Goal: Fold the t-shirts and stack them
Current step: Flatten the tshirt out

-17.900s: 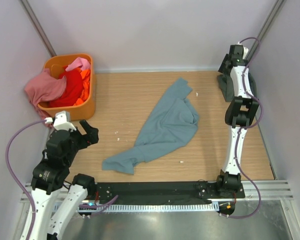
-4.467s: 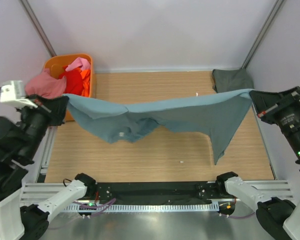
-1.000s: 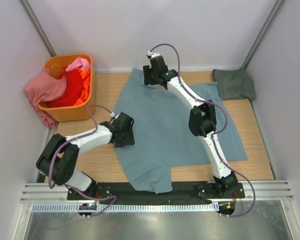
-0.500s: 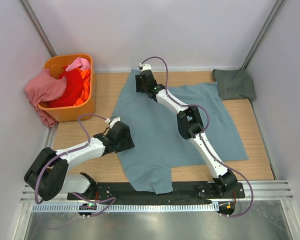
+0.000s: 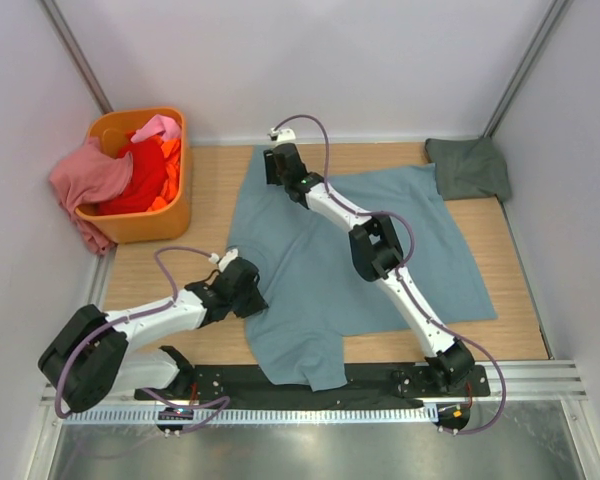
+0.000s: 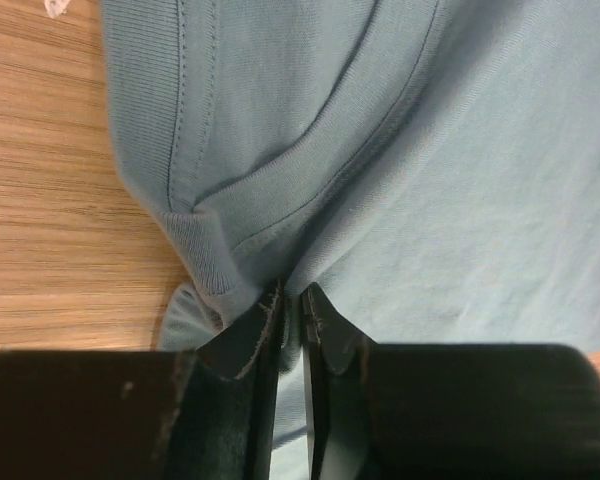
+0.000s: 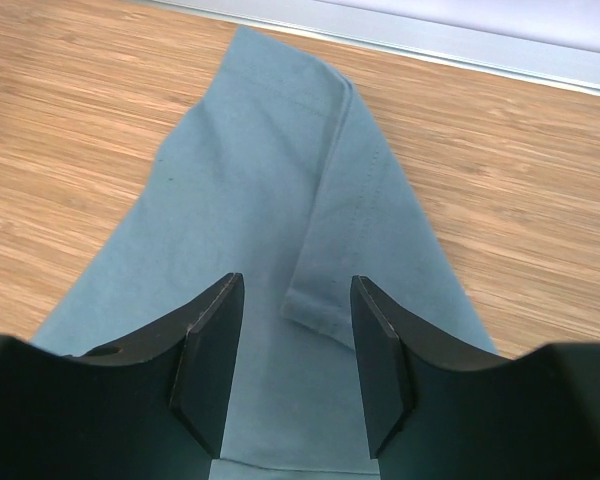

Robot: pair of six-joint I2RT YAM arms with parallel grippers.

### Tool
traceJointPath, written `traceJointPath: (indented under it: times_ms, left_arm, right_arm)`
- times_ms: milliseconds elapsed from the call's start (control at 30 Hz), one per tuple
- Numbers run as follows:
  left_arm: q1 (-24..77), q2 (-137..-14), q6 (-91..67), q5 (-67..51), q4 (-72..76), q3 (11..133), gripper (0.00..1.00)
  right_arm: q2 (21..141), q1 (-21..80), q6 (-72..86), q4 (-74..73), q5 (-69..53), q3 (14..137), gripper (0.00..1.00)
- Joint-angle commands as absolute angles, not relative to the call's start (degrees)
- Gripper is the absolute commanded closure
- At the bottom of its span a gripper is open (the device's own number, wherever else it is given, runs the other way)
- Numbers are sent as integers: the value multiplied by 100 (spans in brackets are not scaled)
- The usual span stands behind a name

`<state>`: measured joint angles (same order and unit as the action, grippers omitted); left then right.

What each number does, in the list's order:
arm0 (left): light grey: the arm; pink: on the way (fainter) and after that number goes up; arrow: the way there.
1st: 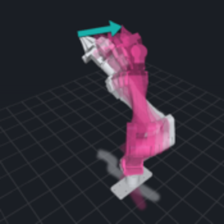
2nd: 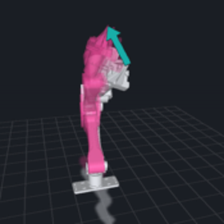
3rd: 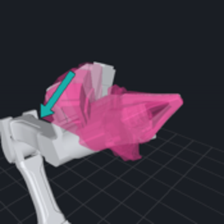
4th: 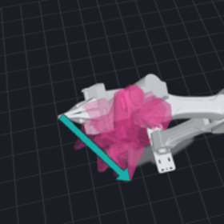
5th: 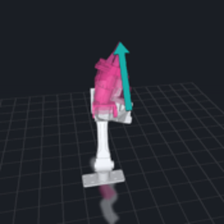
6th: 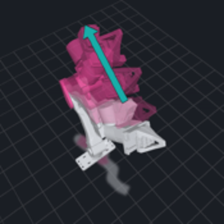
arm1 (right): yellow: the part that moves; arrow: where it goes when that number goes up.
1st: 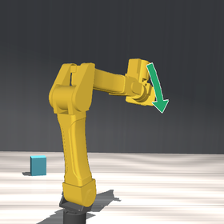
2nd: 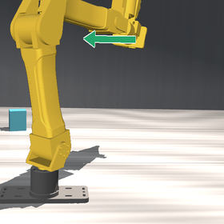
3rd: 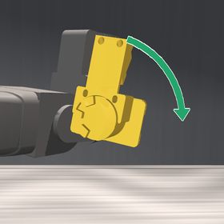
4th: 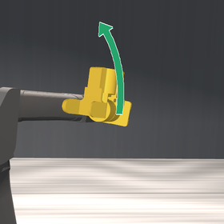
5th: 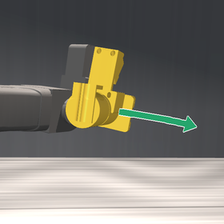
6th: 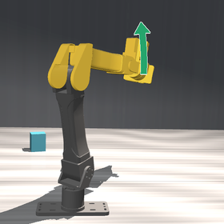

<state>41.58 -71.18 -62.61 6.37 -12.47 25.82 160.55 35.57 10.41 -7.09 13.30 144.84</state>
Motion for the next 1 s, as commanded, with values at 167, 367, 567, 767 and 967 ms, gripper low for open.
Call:
traceJointPath:
  times_ms: [167,367,567,767,967]
  left_arm:
    - [4263,-7550,-6249,404,-2865,2066,88]
    - [4280,-7313,-6319,439,-3102,2083,91]
    - [4342,-6970,-6469,536,-3375,2109,92]
    - [4386,-6987,-6513,633,-3480,2153,93]
    - [4395,-7128,-6469,712,-3498,2223,94]
  right_arm:
    - [16075,3533,826,-632,1503,14589,50]
    - [16216,3533,887,-922,1389,14880,56]
    - [16233,3533,1090,-1292,1213,14968,56]
    - [15917,3621,985,-1108,976,14503,46]
    - [15829,3727,844,-1169,1098,14405,50]
